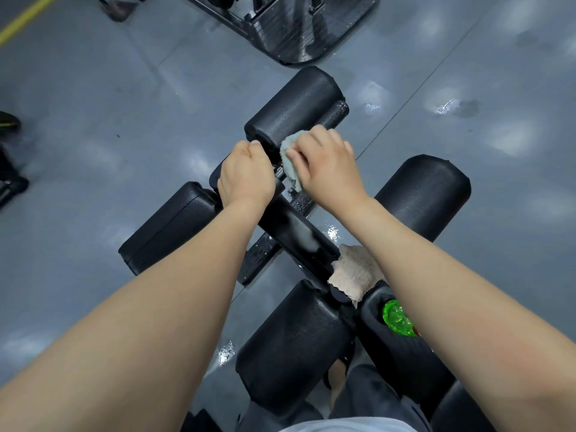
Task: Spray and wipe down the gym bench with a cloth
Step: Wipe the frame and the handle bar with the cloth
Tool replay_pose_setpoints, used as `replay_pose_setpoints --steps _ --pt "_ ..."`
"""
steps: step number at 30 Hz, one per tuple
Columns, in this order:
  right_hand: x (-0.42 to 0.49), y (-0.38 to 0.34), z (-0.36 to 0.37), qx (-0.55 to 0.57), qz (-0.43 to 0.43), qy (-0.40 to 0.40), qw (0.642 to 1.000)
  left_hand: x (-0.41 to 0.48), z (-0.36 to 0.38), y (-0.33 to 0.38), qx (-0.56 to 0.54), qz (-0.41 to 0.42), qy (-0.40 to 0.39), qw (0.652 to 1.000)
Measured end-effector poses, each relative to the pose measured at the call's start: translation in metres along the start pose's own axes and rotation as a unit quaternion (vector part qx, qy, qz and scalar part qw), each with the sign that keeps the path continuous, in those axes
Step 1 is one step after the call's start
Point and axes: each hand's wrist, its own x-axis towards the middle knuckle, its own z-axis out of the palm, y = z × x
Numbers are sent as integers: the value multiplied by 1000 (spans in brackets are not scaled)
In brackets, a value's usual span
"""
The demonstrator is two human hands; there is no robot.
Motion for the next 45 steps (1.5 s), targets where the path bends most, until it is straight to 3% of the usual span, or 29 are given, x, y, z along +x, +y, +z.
replay_pose_setpoints --steps 6,13,28,33,39,45 --pt "15 7 2 21 101 19 994 -3 -1 0 0 -1 1 1000" --pt "-5 2 11 91 15 1 996 -2 -1 1 6 10 11 1000" --pt "65 49 -9 136 206 33 968 -2 0 2 6 21 10 1000" --pt "51 29 -6 150 213 33 965 -4 0 2 -3 24 13 1000" --pt "18 16 -4 179 157 -2 971 -4 0 2 -7 19 11 1000" --pt "47 37 -12 192 237 71 950 -5 0 3 -17 20 13 1000"
